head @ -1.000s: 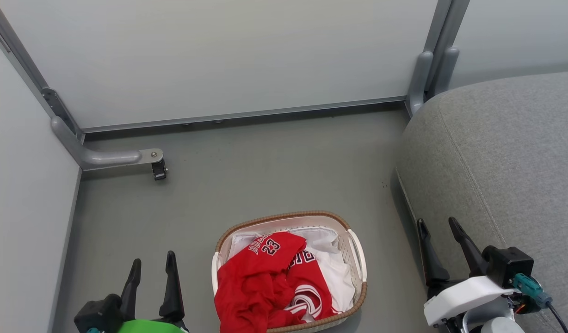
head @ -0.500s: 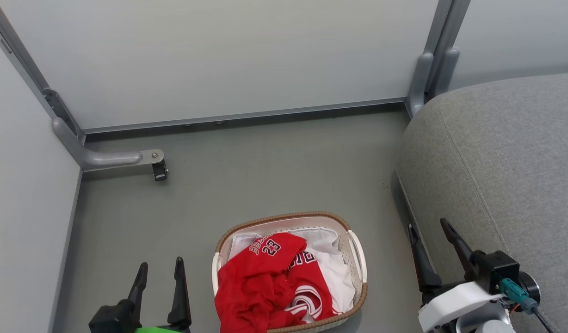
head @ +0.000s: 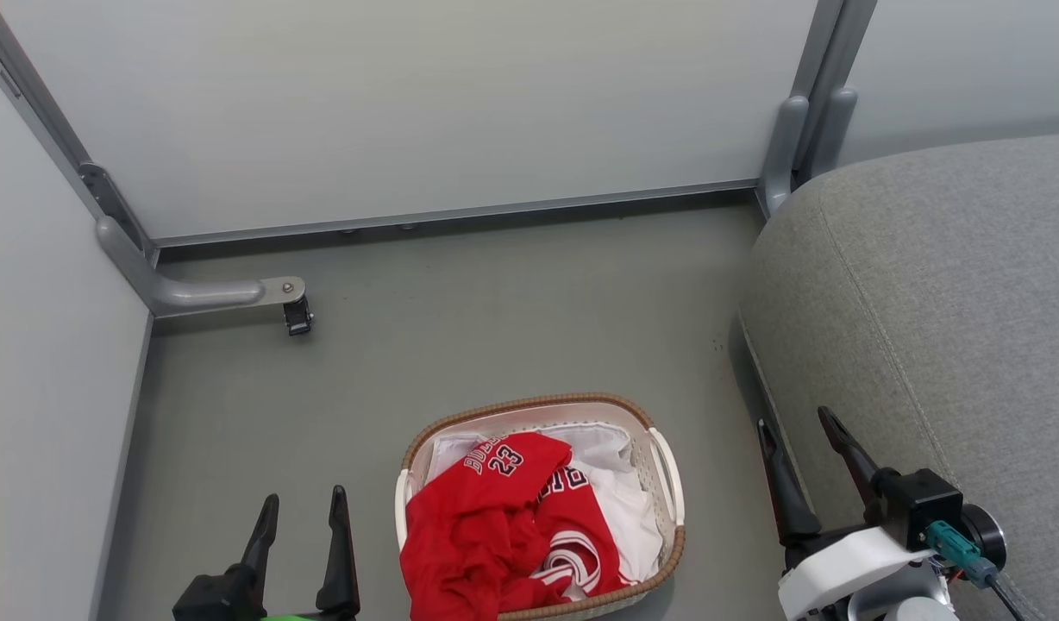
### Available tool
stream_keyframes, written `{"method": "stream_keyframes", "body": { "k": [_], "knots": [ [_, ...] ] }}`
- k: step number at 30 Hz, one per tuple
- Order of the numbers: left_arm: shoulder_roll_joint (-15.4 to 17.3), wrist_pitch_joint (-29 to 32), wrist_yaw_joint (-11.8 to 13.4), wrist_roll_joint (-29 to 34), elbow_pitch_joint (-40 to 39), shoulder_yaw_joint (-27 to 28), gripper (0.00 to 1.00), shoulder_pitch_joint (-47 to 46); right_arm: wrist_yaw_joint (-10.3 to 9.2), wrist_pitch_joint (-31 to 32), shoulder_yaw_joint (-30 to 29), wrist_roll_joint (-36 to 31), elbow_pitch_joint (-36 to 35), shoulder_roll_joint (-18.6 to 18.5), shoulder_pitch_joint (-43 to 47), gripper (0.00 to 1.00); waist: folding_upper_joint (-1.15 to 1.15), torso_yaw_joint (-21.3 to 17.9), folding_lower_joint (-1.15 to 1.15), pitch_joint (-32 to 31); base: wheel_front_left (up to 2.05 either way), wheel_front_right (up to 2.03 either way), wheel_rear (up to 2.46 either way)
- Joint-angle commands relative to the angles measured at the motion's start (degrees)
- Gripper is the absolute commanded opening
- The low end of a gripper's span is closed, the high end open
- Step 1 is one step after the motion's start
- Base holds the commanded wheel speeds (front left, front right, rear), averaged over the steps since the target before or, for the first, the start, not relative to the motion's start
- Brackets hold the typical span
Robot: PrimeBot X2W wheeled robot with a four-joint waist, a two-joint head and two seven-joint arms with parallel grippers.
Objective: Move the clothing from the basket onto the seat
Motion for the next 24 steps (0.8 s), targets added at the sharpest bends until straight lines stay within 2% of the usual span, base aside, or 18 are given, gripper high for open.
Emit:
{"method": "stream_keyframes", "body": {
  "k": [1,16,24],
  "knots": [
    [0.4,-0.1,0.1,0.4,0.1,0.0,1.00,0.2,0.01,-0.3,-0.1,-0.1,0.1,-0.3,0.6,1.00,0.00,0.0,0.00,0.0,0.00,0.00,0.00],
    [0.4,-0.1,-0.2,0.5,-0.3,-0.2,1.00,-0.8,0.01,-0.3,-0.5,-0.1,-0.4,-0.3,-0.4,1.00,0.00,0.0,0.00,1.6,0.00,0.00,0.00],
    [0.4,-0.1,-1.9,4.7,0.6,-2.1,1.00,-3.7,0.01,-0.3,-0.9,-0.5,-1.3,-0.3,-2.3,1.00,0.00,-0.4,0.00,6.3,0.00,0.00,0.00]
  ]
}}
